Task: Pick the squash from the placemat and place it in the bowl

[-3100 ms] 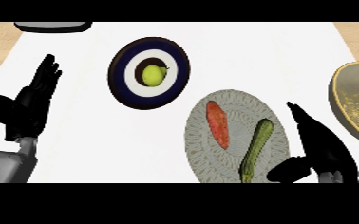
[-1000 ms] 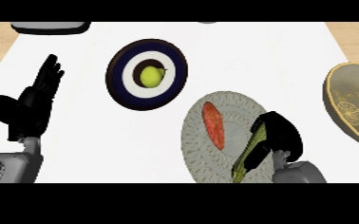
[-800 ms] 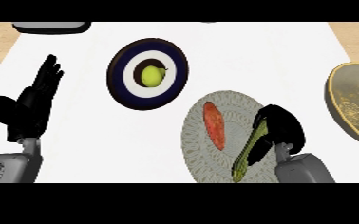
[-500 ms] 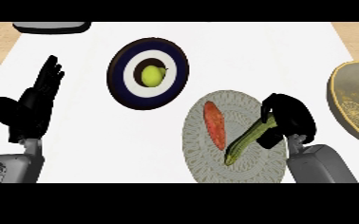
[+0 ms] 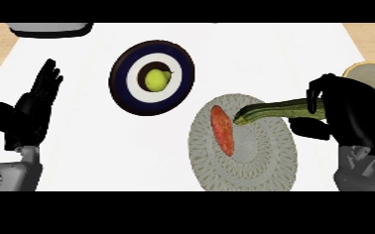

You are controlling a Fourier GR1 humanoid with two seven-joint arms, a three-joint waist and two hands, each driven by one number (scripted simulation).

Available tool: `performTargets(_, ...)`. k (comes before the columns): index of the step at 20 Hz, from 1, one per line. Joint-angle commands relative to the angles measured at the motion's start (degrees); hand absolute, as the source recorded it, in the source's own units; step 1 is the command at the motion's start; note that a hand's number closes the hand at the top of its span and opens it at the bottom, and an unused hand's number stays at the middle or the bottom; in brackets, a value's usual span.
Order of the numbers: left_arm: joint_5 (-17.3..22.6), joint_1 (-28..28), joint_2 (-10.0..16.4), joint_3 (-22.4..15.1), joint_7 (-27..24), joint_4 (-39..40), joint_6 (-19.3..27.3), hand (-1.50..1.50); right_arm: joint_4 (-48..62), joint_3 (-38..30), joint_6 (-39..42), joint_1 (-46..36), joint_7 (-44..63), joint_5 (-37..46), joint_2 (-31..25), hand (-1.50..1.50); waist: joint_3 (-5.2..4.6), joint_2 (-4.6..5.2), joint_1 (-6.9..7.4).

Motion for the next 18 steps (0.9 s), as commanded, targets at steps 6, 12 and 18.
performTargets(6, -0.89, -1.39, -0.72, 0.49, 0.33, 1.37, -0.93, 0.0, -16.14, -14.65, 3.84, -2.44, 4.23, -3.04, -4.41, 1.5, 0.05, 0.26, -0.01)
performTargets(12, -1.78, 1.59, -1.43, 1.57, -1.81, -0.13, -2.01, 0.0, -9.77, -30.17, 3.08, -0.05, -5.07, -13.04, -7.03, 1.5, 0.09, 0.35, 0.45)
performTargets(18, -1.75, 0.88, -1.32, 2.07, 2.05, -4.1, -2.71, 0.0, 9.19, -35.1, -4.02, -3.36, -17.32, -14.52, -8.02, 1.5, 0.12, 0.5, 1.22)
